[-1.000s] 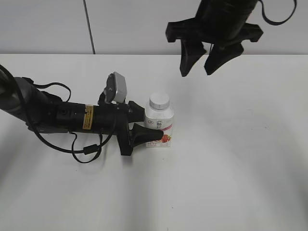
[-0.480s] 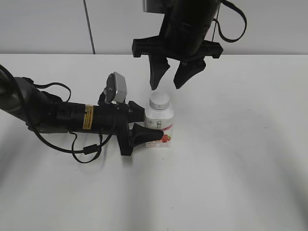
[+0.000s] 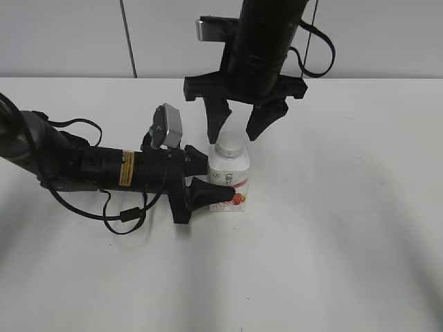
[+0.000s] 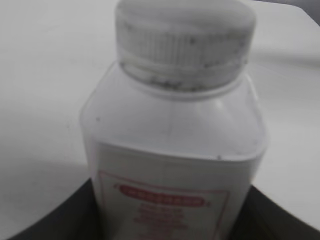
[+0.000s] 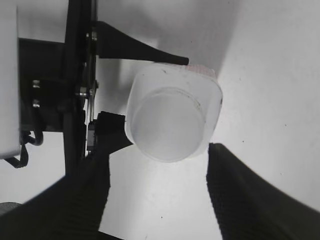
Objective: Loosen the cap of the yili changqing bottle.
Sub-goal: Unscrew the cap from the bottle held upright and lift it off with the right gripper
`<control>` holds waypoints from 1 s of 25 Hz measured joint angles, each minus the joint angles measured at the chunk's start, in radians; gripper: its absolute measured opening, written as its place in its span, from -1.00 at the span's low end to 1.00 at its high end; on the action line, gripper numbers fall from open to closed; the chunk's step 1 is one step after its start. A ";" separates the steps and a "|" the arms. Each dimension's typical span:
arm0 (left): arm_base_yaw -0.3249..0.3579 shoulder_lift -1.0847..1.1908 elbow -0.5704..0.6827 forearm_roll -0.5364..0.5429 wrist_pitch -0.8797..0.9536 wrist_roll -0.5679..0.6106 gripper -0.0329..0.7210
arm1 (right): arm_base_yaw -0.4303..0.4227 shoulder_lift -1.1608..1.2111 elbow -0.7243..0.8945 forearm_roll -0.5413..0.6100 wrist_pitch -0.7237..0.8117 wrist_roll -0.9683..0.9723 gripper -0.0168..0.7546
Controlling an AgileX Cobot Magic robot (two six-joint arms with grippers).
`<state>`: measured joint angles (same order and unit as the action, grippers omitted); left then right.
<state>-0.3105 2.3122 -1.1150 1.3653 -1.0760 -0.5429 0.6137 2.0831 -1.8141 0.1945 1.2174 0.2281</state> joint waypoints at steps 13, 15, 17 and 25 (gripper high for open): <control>0.000 0.000 0.000 0.000 0.000 0.000 0.14 | 0.000 0.053 -0.054 -0.003 -0.001 0.000 0.40; 0.000 0.000 0.000 0.000 0.000 0.000 0.14 | 0.000 0.067 -0.069 -0.003 -0.001 0.000 0.40; 0.000 0.000 0.000 0.001 0.000 0.000 0.14 | 0.000 0.073 -0.074 -0.007 0.000 0.000 0.40; 0.000 0.000 0.000 0.001 0.000 0.000 0.13 | 0.000 0.083 -0.075 -0.055 0.000 0.000 0.40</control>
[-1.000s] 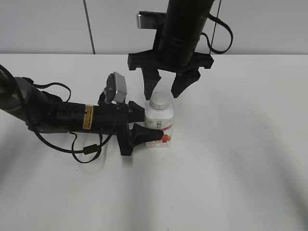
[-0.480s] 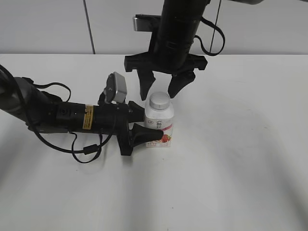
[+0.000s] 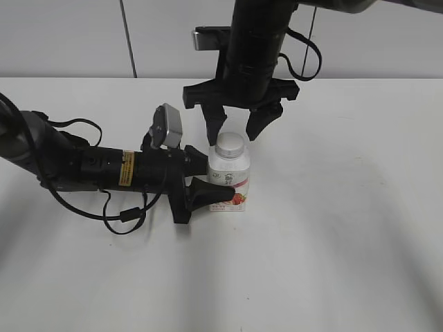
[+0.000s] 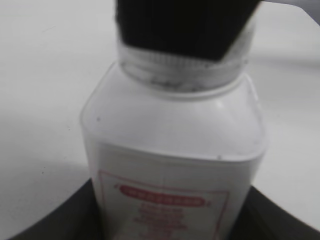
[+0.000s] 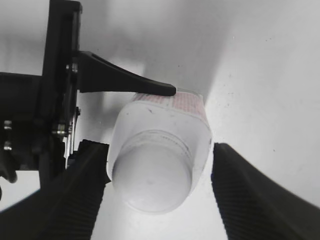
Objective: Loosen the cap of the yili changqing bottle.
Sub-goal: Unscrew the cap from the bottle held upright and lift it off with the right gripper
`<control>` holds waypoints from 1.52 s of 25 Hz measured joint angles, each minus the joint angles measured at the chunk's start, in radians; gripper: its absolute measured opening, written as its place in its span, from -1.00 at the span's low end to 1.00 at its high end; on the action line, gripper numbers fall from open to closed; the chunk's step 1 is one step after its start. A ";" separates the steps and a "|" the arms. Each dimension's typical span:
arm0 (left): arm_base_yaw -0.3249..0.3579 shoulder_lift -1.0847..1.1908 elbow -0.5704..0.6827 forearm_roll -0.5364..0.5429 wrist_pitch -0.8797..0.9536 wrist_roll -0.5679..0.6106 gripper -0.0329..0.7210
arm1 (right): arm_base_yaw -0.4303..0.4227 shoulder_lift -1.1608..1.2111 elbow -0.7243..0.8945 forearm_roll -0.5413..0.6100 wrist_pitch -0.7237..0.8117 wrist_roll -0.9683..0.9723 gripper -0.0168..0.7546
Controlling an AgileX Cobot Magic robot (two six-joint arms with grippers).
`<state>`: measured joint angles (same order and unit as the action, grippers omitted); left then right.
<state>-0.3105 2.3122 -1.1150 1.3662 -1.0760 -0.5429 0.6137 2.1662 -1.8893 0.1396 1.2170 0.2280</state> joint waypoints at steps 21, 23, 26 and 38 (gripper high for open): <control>0.000 0.000 0.000 -0.001 0.002 0.000 0.12 | 0.000 0.013 -0.012 0.007 0.002 -0.001 0.04; 0.000 0.000 0.000 -0.001 0.002 0.000 0.12 | 0.000 0.014 -0.011 0.010 0.003 -0.001 0.04; 0.000 0.000 0.000 -0.001 0.002 0.000 0.12 | 0.000 0.014 -0.011 0.016 0.003 -0.017 0.04; 0.000 0.000 0.000 0.001 0.003 0.000 0.08 | 0.000 0.015 -0.013 0.046 0.005 -0.755 0.04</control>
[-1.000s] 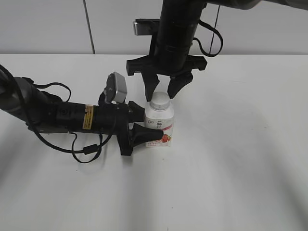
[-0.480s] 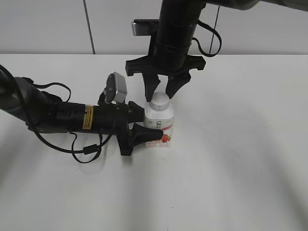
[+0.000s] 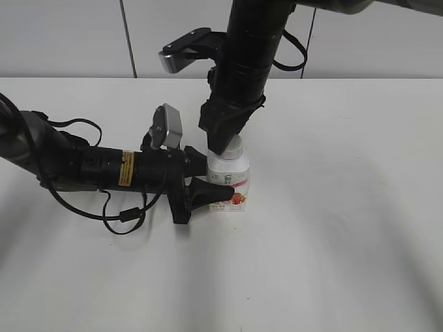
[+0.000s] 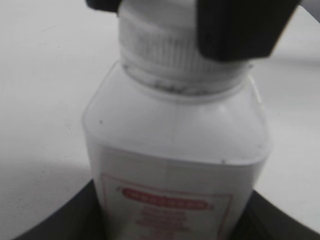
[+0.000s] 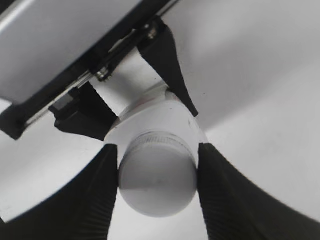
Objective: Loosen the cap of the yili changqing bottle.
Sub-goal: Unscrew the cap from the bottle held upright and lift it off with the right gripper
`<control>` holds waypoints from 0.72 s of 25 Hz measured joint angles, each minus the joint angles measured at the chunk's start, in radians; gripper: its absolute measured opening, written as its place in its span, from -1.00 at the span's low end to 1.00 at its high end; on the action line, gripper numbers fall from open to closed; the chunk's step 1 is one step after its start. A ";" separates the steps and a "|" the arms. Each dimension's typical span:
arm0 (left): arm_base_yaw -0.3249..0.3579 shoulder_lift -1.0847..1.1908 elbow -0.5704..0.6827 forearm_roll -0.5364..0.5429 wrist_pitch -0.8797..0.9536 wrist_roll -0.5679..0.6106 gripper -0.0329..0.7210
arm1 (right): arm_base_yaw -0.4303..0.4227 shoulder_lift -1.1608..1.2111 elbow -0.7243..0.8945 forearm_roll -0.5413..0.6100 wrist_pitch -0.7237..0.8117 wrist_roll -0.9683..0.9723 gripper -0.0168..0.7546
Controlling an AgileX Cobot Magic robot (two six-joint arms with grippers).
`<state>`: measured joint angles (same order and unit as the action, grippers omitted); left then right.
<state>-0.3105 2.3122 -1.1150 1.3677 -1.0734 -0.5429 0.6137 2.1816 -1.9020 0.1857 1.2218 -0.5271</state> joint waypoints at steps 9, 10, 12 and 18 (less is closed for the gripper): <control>0.000 0.000 0.000 0.001 0.001 0.001 0.07 | 0.000 0.000 0.000 0.007 0.009 -0.448 0.04; 0.000 0.000 0.000 0.001 0.001 0.001 0.07 | 0.000 0.000 0.000 0.007 0.009 -0.457 0.04; 0.000 0.000 0.000 0.003 0.001 0.001 0.07 | 0.000 0.000 0.000 0.007 0.009 -0.464 0.04; 0.000 0.000 -0.002 0.010 0.000 0.001 0.07 | 0.000 0.013 -0.012 -0.007 0.008 -0.458 0.49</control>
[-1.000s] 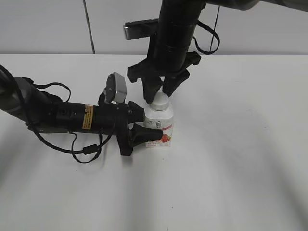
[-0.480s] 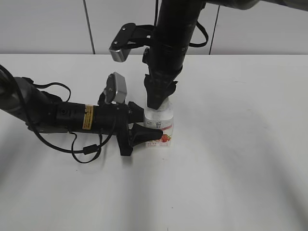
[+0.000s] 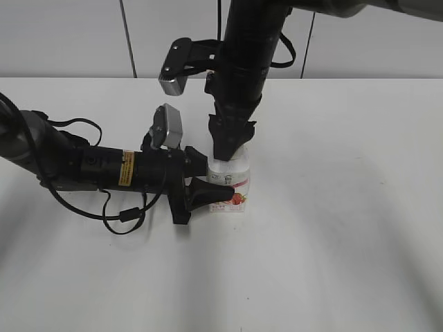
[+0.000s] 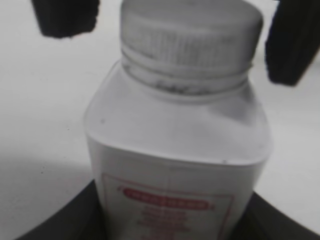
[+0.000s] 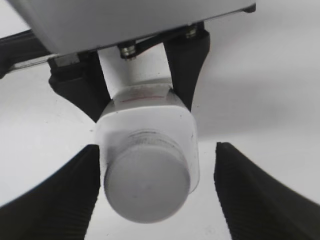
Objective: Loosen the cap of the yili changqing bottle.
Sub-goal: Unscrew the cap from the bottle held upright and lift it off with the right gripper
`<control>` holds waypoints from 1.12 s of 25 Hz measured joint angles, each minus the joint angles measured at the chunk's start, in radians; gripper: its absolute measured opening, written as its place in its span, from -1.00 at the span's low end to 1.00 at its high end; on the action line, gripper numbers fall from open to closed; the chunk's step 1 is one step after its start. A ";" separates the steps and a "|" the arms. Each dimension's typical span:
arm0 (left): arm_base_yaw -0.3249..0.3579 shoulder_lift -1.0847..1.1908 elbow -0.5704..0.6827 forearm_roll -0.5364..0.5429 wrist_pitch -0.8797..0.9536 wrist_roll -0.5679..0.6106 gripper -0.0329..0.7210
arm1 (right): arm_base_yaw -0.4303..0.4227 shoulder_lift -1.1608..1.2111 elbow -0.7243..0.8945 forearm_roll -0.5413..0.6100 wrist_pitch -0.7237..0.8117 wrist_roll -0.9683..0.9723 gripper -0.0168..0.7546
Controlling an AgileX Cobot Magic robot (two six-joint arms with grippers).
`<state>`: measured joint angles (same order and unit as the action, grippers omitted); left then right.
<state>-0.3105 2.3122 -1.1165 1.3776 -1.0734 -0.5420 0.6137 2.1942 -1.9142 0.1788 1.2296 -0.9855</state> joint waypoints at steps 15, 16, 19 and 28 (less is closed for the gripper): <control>0.000 0.000 -0.002 0.006 0.000 -0.002 0.06 | 0.001 0.004 -0.136 -0.006 -0.004 0.885 0.52; 0.000 0.000 -0.002 0.006 0.000 -0.002 0.06 | 0.001 0.004 -0.136 -0.006 -0.004 0.942 0.52; 0.000 0.000 -0.002 0.007 0.000 -0.002 0.06 | 0.001 0.004 -0.130 -0.006 -0.004 1.040 0.52; 0.000 0.000 -0.002 0.008 -0.001 -0.002 0.06 | 0.001 -0.048 -0.007 -0.047 -0.005 1.140 0.51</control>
<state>-0.3105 2.3122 -1.1185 1.3851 -1.0741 -0.5438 0.6147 2.1465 -1.9214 0.1323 1.2241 0.1550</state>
